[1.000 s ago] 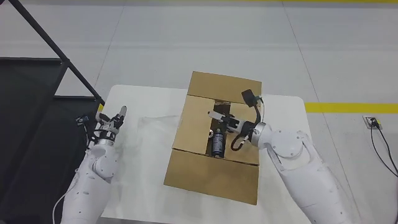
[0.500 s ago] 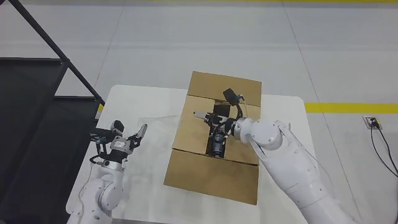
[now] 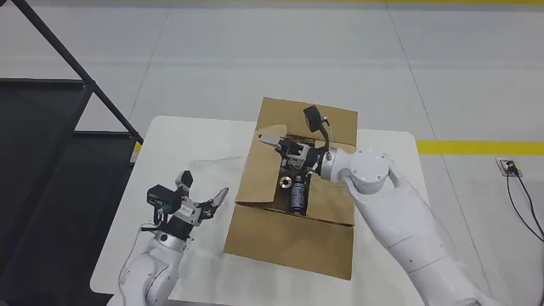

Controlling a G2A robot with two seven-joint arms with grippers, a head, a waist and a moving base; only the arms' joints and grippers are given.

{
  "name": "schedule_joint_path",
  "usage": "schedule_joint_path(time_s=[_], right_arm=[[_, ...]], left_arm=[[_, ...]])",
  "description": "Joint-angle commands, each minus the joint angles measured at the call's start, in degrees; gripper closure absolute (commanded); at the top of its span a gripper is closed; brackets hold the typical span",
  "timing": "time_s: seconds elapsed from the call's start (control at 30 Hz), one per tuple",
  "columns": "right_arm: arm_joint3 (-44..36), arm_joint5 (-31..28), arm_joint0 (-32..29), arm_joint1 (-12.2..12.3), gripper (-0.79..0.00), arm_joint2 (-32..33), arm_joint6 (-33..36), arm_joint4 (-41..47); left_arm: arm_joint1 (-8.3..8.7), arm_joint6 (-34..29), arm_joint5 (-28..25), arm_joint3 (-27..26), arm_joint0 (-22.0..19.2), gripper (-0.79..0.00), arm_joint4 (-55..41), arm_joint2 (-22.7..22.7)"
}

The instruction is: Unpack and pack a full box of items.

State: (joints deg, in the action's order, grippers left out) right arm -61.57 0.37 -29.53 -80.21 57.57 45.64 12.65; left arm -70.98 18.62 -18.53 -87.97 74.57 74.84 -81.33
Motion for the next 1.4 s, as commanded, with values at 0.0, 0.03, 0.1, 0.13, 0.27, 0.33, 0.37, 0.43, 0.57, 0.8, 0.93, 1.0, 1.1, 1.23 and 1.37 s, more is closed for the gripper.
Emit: schedule_joint_path(time_s=[0.0,0.03,0.1,0.13,0.27,0.33,0.37,0.43,0.57,0.8,0.93,1.0,1.1,1.23,1.37], right_arm=[[-0.5,0.1,0.4,-0.4,-0.785,-0.4,-1.0,1.1],[-0.9,0.1,0.5,-0.6,-0.785,-0.8,-1.5,1.5],[-1.1,0.2,0.9,-1.0,-0.785,-1.5,-2.2,2.5],[-1.0,0.3,1.2,-1.3,-0.785,-1.9,-2.9,2.6],[-0.5,0.4,2.5,-2.3,-0.785,-3.8,-4.4,3.2],[0.1,0.2,3.2,-2.7,-0.785,-4.7,-4.7,3.5],[0.4,0.0,3.5,-3.0,-0.785,-5.1,-4.6,3.8],[1.1,-1.2,4.1,-3.4,-0.785,-5.7,-4.3,4.2],[2.6,-3.8,4.8,-4.1,-0.785,-6.8,-3.3,5.1],[4.7,-8.0,5.0,-4.1,-0.785,-5.9,-0.4,4.4],[2.4,-10.7,2.5,-2.7,-0.785,-2.0,-1.1,3.1],[-0.3,-11.7,0.1,-1.7,-0.785,0.6,-1.0,2.2],[-5.5,-12.4,-4.2,0.0,-0.785,5.1,-0.9,0.2],[-12.9,-12.1,-10.4,1.8,-0.785,10.6,-0.7,-2.1],[-18.2,-11.5,-15.3,3.1,-0.785,14.7,-0.4,-3.4]], left_arm=[[0.1,0.4,0.0,-2.0,1.3,-0.785,2.2,0.5],[0.15,0.5,-0.1,-2.8,1.9,-0.785,3.1,0.7],[0.23,0.9,-0.2,-4.0,2.9,-0.785,4.6,1.0],[0.27,0.9,-0.3,-4.6,3.3,-0.785,5.3,1.2],[0.26,0.5,0.7,-5.7,3.9,-0.785,6.4,1.8],[-0.02,-0.5,2.6,-5.3,3.2,-0.785,4.9,2.5],[-0.19,-1.1,3.3,-5.3,2.9,-0.785,3.6,2.9],[-0.49,-3.1,4.3,-5.3,1.9,-0.785,0.7,3.4],[-1.07,-6.1,6.8,-5.3,0.1,-0.785,-4.7,4.1],[-1.58,-7.0,9.3,-5.3,-1.0,-0.785,-12.6,2.7],[-1.39,-6.8,9.5,-5.8,0.1,-0.785,-14.4,0.2],[-1.31,-6.5,9.7,-5.6,0.6,-0.785,-15.1,-1.1],[-1.17,-6.6,10.3,-4.8,1.1,-0.785,-16.4,-3.2],[-1.01,-7.7,10.4,-2.0,0.3,-0.785,-16.8,-4.8],[-1.07,-9.1,10.8,1.9,-1.6,-0.785,-17.6,-5.0]])
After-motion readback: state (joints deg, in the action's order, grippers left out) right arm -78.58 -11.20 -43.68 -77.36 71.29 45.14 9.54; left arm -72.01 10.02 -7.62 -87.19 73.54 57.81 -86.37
